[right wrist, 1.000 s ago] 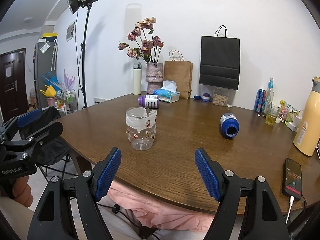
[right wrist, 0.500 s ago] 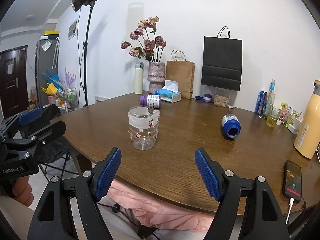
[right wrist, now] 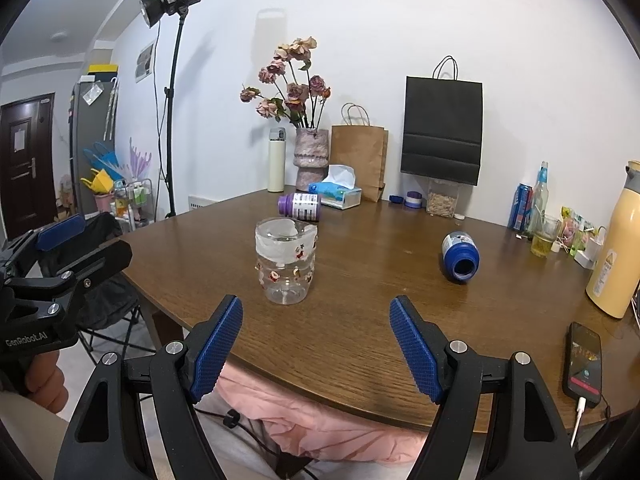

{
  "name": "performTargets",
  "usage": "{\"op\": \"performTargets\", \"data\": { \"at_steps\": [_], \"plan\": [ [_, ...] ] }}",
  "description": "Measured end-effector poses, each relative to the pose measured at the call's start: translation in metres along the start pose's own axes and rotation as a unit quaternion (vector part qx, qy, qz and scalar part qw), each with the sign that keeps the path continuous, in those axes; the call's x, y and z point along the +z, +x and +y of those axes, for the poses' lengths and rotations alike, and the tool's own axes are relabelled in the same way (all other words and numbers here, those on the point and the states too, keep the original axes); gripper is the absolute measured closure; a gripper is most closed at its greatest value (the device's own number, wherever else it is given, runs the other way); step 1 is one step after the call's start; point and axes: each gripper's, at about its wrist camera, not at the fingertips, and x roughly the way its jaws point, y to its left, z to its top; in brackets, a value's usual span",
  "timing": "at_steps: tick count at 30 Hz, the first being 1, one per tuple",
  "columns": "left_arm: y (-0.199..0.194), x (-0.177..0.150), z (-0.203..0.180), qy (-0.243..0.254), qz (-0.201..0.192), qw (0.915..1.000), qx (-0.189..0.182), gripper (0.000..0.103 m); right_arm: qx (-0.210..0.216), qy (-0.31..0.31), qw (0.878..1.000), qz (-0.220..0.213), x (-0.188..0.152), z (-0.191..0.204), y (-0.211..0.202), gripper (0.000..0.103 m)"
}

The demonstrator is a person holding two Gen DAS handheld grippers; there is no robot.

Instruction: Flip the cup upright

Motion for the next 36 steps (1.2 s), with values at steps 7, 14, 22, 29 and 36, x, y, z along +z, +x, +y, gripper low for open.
{"op": "performTargets", "data": {
  "at_steps": [7,14,22,29,36],
  "plan": [
    [0.002,0.001,0.000,0.001,0.000,1.0000,-0.001,0.000,-0.004,-0.003,1.000,0.000,0.002,0.000,-0.001,0.022],
    [0.002,0.001,0.001,0.002,-0.003,1.0000,0.000,0.000,-0.004,-0.002,1.000,0.000,0.003,-0.001,-0.001,0.022],
    [0.003,0.002,0.001,0.001,-0.002,1.0000,0.000,0.000,-0.004,-0.001,1.000,0.000,0.004,-0.001,-0.002,0.022],
    [0.036,0.027,0.020,-0.017,-0.007,0.9998,0.005,0.000,0.006,-0.002,1.000,-0.005,0.025,-0.011,0.013,0.022],
    [0.139,0.052,0.040,0.005,0.083,0.9953,0.050,0.000,0.047,0.031,0.998,0.018,0.070,-0.053,0.081,0.022]
  ]
}}
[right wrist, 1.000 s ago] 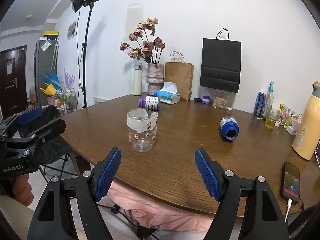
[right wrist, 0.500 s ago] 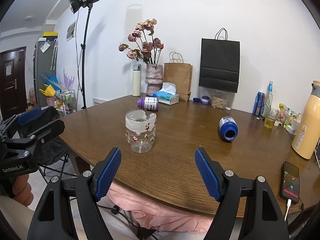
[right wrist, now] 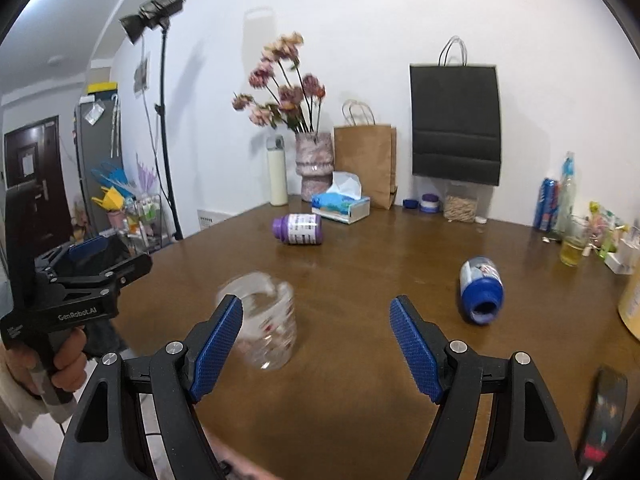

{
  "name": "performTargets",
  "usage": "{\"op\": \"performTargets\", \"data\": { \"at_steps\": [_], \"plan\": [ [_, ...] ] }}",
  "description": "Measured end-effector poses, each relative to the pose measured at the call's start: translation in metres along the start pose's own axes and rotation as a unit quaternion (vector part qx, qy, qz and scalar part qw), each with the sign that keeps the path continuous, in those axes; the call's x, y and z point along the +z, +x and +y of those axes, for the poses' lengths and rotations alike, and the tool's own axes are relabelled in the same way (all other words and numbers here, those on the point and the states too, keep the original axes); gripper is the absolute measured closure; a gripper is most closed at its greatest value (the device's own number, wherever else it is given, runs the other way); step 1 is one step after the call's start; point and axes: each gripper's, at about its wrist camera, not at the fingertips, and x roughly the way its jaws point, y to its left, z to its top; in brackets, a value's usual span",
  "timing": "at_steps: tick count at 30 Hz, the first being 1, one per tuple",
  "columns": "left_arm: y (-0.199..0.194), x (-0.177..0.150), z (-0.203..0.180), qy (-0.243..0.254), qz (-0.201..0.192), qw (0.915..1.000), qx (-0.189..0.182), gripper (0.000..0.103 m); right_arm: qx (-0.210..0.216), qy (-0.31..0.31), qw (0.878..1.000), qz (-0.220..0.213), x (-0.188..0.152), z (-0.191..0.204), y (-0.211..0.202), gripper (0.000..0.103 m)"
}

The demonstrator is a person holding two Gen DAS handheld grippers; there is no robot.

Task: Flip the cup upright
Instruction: 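Move both tools forward past the clear cup toward the purple bottle, then grasp the lying purple bottle around its body with the left gripper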

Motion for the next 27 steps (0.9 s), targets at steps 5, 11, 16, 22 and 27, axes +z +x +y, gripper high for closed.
{"op": "performTargets", "data": {
  "at_steps": [5,11,16,22,27],
  "plan": [
    [0.047,0.021,0.007,-0.011,0.037,0.9991,-0.014,0.000,0.015,-0.033,0.999,0.023,0.037,-0.015,0.053,0.022],
    [0.117,0.058,0.009,-0.049,0.095,0.9913,-0.075,0.000,0.041,-0.032,0.997,0.058,0.069,-0.033,0.114,0.022],
    [0.194,0.084,-0.005,-0.105,0.168,0.9739,-0.109,0.002,0.055,-0.033,0.995,0.076,0.075,-0.036,0.153,0.022],
    [0.290,0.104,-0.016,-0.193,0.256,0.9419,-0.102,0.003,0.058,-0.022,0.994,0.090,0.072,-0.045,0.183,0.022],
    [0.361,0.100,-0.016,-0.242,0.357,0.9019,-0.028,0.003,0.052,-0.022,0.994,0.093,0.073,-0.057,0.193,0.022]
  ]
}}
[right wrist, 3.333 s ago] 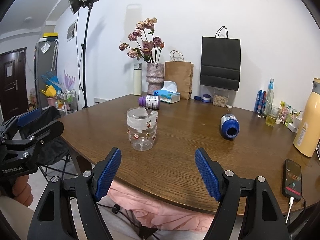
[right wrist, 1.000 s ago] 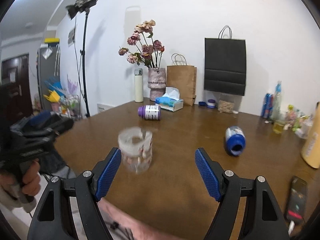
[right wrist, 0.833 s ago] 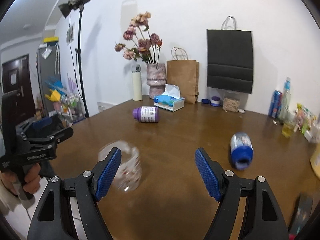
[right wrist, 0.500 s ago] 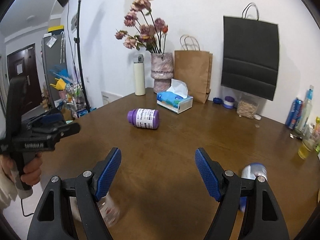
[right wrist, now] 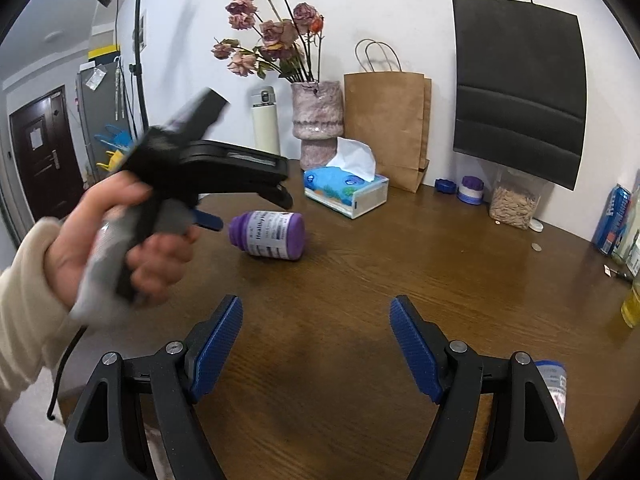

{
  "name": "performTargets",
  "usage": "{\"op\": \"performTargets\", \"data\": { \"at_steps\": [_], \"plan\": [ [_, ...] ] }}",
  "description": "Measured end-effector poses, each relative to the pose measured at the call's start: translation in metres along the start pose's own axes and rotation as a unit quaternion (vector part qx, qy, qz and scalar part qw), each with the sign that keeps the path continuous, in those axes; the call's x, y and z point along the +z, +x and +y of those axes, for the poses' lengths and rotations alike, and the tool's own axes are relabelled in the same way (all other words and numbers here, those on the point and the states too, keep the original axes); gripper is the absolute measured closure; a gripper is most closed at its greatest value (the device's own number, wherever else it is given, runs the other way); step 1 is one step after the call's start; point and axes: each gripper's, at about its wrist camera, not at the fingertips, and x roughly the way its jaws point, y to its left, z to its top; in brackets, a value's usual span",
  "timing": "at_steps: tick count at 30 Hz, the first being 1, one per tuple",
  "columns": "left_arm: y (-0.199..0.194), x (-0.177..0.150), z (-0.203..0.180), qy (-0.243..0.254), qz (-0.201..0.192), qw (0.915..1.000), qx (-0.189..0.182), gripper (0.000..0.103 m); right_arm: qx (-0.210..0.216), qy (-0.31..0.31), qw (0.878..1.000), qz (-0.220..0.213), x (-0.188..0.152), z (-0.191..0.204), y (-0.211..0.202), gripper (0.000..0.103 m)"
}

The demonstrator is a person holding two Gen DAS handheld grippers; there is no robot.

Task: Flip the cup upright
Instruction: 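Grasp the lying purple bottle around its body with the left gripper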

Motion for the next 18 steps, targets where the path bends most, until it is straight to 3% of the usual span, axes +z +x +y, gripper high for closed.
{"op": "performTargets", "data": {
  "at_steps": [3,7,11,18],
  "plan": [
    [0.026,0.020,0.004,-0.046,0.035,0.9980,0.023,0.003,-0.004,0.000,1.000,0.000,0.001,-0.008,0.004,0.022],
    [0.062,0.036,0.005,-0.058,0.079,0.9939,0.049,0.002,-0.004,0.007,1.000,0.004,0.000,-0.022,0.012,0.022],
    [0.062,0.039,-0.004,-0.022,0.036,0.9956,0.083,0.013,0.000,0.020,1.000,0.006,-0.001,-0.036,0.016,0.022],
    [0.049,0.021,-0.018,0.037,0.025,0.9978,0.050,0.013,0.003,0.035,0.999,0.010,-0.003,-0.046,0.020,0.022]
  ]
}}
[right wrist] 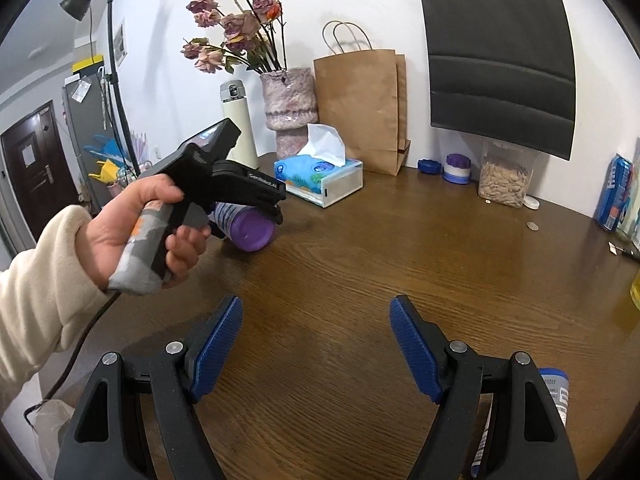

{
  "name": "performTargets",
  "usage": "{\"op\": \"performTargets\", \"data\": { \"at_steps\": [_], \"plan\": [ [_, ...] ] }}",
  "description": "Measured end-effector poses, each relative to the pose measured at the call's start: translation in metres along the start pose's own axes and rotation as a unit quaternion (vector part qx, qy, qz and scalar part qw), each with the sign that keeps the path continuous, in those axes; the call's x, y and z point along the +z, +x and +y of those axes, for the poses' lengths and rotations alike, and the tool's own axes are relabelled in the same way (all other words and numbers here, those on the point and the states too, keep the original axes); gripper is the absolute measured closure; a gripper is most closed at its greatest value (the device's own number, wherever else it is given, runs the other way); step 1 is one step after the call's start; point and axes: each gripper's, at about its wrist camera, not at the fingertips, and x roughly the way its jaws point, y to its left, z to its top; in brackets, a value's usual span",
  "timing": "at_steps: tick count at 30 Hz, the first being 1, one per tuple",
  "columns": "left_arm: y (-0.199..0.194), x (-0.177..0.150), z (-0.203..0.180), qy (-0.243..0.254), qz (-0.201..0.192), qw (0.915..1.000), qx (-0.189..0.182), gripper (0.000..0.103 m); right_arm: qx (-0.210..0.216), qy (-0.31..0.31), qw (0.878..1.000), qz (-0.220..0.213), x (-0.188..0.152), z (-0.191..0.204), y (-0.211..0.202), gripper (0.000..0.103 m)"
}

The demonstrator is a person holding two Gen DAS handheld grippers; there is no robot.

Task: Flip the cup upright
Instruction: 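Grasp the lying purple bottle around its body with the left gripper, then lift the purple bottle with the left gripper while the right gripper grasps it too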

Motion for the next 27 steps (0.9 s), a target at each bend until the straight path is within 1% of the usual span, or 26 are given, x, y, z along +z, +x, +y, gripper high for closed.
{"op": "performTargets", "data": {
  "at_steps": [1,3,5,6,8,9,10,12,13,16,17,18,19,20,21,24,25,26,27],
  "plan": [
    [-0.006,-0.002,-0.004,0.016,-0.012,0.9998,-0.004,0.013,-0.001,0.000,1.000,-0.003,0.001,0.000,-0.002,0.022],
    [-0.033,-0.013,-0.012,0.058,-0.050,0.9969,-0.019,0.013,-0.005,0.003,1.000,-0.017,0.004,-0.002,-0.013,0.022],
    [-0.063,-0.029,-0.021,0.102,-0.088,0.9902,-0.037,0.013,-0.006,0.009,0.999,-0.035,0.009,-0.003,-0.028,0.022],
    [-0.083,-0.041,-0.026,0.134,-0.114,0.9828,-0.054,0.013,-0.006,0.012,0.999,-0.045,0.011,-0.004,-0.036,0.022],
    [-0.115,-0.063,-0.034,0.197,-0.162,0.9627,-0.090,0.013,0.002,0.023,0.997,-0.075,0.019,-0.009,-0.058,0.022],
    [-0.131,-0.081,-0.038,0.237,-0.192,0.9458,-0.112,0.013,0.010,0.030,0.996,-0.089,0.024,-0.012,-0.069,0.022],
    [-0.145,-0.095,-0.040,0.275,-0.219,0.9278,-0.126,0.013,0.019,0.036,0.994,-0.098,0.028,-0.014,-0.077,0.022],
    [-0.163,-0.116,-0.047,0.336,-0.253,0.8948,-0.151,0.013,0.051,0.052,0.991,-0.109,0.037,-0.020,-0.089,0.022],
    [-0.170,-0.131,-0.050,0.363,-0.256,0.8806,-0.165,0.013,0.076,0.059,0.989,-0.108,0.043,-0.021,-0.092,0.022],
    [-0.186,-0.164,-0.058,0.410,-0.261,0.8487,-0.208,0.013,0.147,0.066,0.983,-0.088,0.055,-0.019,-0.087,0.022],
    [-0.185,-0.168,-0.066,0.423,-0.261,0.8399,-0.218,0.013,0.161,0.069,0.981,-0.081,0.056,-0.017,-0.084,0.022],
    [-0.188,-0.174,-0.069,0.435,-0.264,0.8302,-0.228,0.013,0.184,0.073,0.978,-0.068,0.059,-0.014,-0.077,0.022],
    [-0.190,-0.180,-0.072,0.448,-0.265,0.8205,-0.237,0.013,0.196,0.076,0.976,-0.057,0.059,-0.012,-0.070,0.022],
    [-0.192,-0.182,-0.073,0.457,-0.263,0.8134,-0.246,0.013,0.209,0.081,0.974,-0.042,0.059,-0.009,-0.063,0.022],
    [-0.194,-0.182,-0.077,0.464,-0.259,0.8088,-0.252,0.013,0.223,0.089,0.970,-0.027,0.058,-0.006,-0.056,0.022],
    [-0.193,-0.181,-0.075,0.476,-0.252,0.7981,-0.270,0.013,0.284,0.118,0.952,0.000,0.055,-0.007,-0.037,0.022],
    [-0.190,-0.182,-0.077,0.478,-0.251,0.7962,-0.272,0.013,0.297,0.131,0.946,0.006,0.054,-0.008,-0.033,0.025],
    [-0.187,-0.178,-0.075,0.479,-0.248,0.7971,-0.271,0.012,0.315,0.143,0.938,0.008,0.053,-0.010,-0.030,0.034],
    [-0.186,-0.178,-0.076,0.478,-0.248,0.7980,-0.271,0.013,0.329,0.152,0.932,0.007,0.052,-0.013,-0.029,0.035]
  ]
}}
